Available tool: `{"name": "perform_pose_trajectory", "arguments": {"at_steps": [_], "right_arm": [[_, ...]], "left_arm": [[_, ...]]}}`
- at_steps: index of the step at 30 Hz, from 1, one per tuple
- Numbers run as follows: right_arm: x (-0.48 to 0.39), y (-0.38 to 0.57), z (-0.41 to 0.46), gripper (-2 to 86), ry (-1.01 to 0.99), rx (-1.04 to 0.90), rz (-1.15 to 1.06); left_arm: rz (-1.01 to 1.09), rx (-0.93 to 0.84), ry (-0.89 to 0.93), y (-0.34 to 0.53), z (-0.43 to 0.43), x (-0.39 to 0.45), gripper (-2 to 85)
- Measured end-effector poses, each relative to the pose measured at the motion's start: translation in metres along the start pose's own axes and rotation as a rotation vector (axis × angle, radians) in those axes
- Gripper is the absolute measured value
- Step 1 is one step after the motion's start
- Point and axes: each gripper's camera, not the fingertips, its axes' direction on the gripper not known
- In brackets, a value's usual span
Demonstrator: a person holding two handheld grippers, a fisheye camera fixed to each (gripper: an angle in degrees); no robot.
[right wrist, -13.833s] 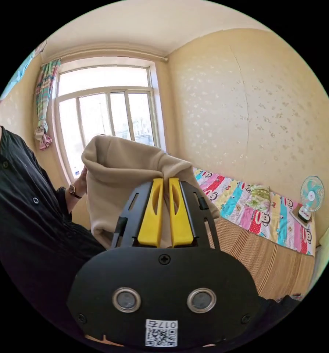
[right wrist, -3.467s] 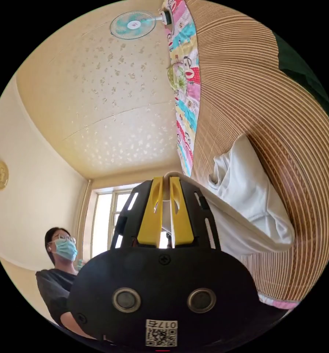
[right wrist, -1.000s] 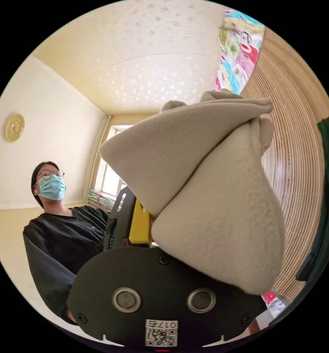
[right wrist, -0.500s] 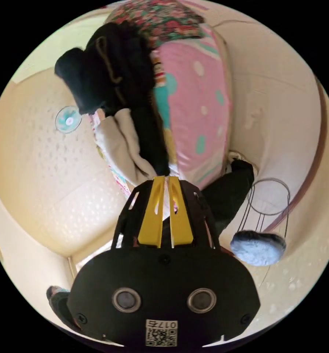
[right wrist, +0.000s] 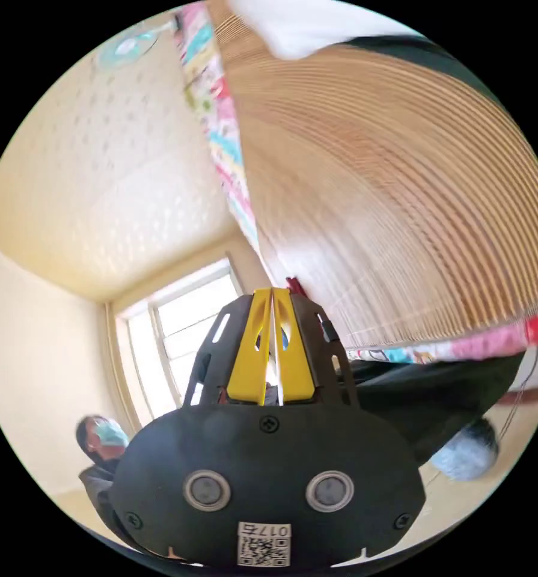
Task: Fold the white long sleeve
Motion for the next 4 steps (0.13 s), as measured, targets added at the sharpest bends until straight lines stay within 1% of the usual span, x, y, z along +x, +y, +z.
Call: {"name": "perform_pose_trajectory", "arguments": {"at_steps": [1, 3, 4], "right_arm": [[-0.019, -0.001, 0.021, 0.3, 0.044, -0.043, -0.08], [-0.092, 0.025, 0.096, 0.3, 0.216, -0.128, -0.381], [-0.106, 0.036, 0.111, 0.3, 0.233, -0.132, -0.433]], "left_arm": [[-0.008, 0.002, -0.038, -0.018, -0.004, -0.012, 10.0], [-0.039, -0.013, -0.103, -0.046, -0.009, -0.033, 11.9], [-0.084, 0.005, -0.163, -0.062, -0.017, -0.049, 13.2]]}}
